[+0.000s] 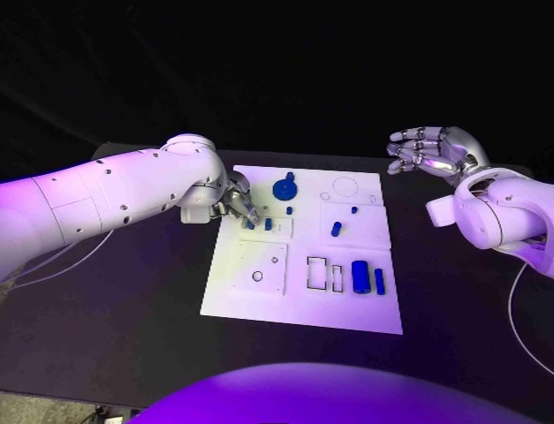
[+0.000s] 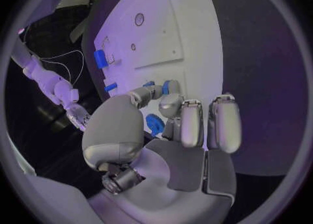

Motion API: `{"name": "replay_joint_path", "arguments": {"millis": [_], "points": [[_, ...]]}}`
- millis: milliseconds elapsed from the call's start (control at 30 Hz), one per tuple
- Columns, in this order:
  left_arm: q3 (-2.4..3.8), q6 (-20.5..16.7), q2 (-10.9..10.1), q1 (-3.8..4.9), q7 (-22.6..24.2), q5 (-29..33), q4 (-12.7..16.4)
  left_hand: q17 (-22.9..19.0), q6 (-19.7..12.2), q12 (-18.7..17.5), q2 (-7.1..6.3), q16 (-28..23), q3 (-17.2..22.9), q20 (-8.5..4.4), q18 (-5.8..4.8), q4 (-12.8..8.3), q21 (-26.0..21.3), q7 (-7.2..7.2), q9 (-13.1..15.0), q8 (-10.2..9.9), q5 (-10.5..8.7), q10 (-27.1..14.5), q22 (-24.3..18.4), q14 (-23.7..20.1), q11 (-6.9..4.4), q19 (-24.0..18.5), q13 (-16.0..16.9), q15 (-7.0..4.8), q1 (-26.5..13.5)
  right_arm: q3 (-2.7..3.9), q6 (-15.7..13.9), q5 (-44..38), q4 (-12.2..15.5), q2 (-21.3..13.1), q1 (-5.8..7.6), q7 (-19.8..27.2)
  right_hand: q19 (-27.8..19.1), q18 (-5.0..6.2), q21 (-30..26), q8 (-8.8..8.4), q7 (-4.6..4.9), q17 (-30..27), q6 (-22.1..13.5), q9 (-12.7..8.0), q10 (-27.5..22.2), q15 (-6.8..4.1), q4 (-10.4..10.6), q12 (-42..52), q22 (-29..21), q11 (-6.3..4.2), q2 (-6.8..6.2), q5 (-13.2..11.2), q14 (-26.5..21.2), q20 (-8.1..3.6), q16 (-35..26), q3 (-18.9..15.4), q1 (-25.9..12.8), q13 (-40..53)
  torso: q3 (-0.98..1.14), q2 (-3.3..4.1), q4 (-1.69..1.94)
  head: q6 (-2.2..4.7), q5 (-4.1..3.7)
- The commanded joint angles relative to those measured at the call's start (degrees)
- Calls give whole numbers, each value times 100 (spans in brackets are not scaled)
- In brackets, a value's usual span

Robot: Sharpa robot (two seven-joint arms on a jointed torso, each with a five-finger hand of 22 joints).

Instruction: Assemble the parts on the task board

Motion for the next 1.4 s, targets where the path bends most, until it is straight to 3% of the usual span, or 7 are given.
{"name": "replay_joint_path", "arguments": {"millis": [33, 133, 233, 833, 1100, 1233, 1400], "points": [[-10, 149, 22, -18, -11, 1, 1, 345, 17, -30, -26, 5, -94, -15, -99, 61, 25, -15, -23, -41, -77, -15, 8, 305, 34, 26, -10, -35, 1, 2, 58, -27, 8, -1, -2, 57, 22, 52, -33, 23, 546, -5, -25, -6, -42, -4, 10, 22, -11, -2, 29, 21, -6, 3, -31, -34, -11, -9, 1, -4, 2, 0, -5], [-10, 139, 25, -18, -17, 4, -8, 343, 30, -36, -7, 3, -255, -18, -98, 172, 19, -19, -68, -58, -312, -18, 4, 304, 31, 25, -17, -38, 35, 2, 58, -30, 7, -3, -2, 60, 22, 52, -33, 23, 546, -5, -25, -6, -42, -4, 10, 22, -11, -2, 29, 21, -6, 3, -31, -34, -11, -9, -1, -5, 8, 0, -11], [-10, 132, 29, -18, -25, 6, -17, 343, 41, -35, 5, 3, -343, -19, -99, 267, 19, -16, -93, -66, -419, -17, 8, 304, 33, 27, -15, -37, 31, 2, 67, -19, 7, -2, -2, 66, 24, 52, -37, 26, 547, -5, -26, -8, -43, -3, 21, 27, -18, -1, 22, 25, -6, 4, -33, -48, -26, -14, -1, 0, 9, 0, -11], [17, 24, -21, -18, -19, 24, 19, 344, 48, -59, -63, 3, -599, -20, -95, 499, 6, -9, -140, -75, -455, -39, -6, 304, 38, 22, -56, -38, -6, 2, 80, -3, 1, 1, -2, 76, 28, 51, -43, 32, 547, -4, -26, -10, -45, -2, 41, 37, -30, 0, 15, 36, -5, 5, -37, -72, -52, -22, -6, 1, -1, 14, -34], [69, -130, -136, -3, 35, 83, 175, 342, -19, -108, -322, 0, -1176, -10, -89, 884, -22, 29, -183, -76, -488, -131, -35, 300, 66, 11, -132, -23, 1, 2, 87, -1, -4, 2, -2, 75, 28, 51, -44, 33, 546, -4, -26, -11, -45, -2, 44, 39, -32, 0, 16, 37, -5, 5, -38, -75, -54, -23, 4, -13, -3, 29, -46], [97, -204, -157, 9, 45, 89, 206, 343, -19, -105, -338, 0, -1314, -7, -88, 1042, -28, 33, -197, -69, -581, -138, -41, 300, 70, 10, -131, -20, 4, 2, 88, 1, -6, 1, -2, 74, 29, 52, -44, 34, 546, -4, -25, -11, -44, -2, 45, 40, -33, -1, 16, 38, -4, 5, -38, -77, -56, -24, -6, -2, 9, 56, -62], [146, -324, -186, 21, 67, 92, 250, 342, -22, -112, -333, -1, -1374, -6, -82, 1073, -42, 36, -204, -67, -657, -147, -64, 300, 72, 2, -145, -19, -2, 2, 89, 8, 0, -8, -5, 77, 29, 52, -44, 34, 546, -4, -25, -11, -44, -2, 45, 40, -33, -1, 16, 38, -4, 5, -38, -77, -56, -24, -8, -1, 10, 77, -75]]}}
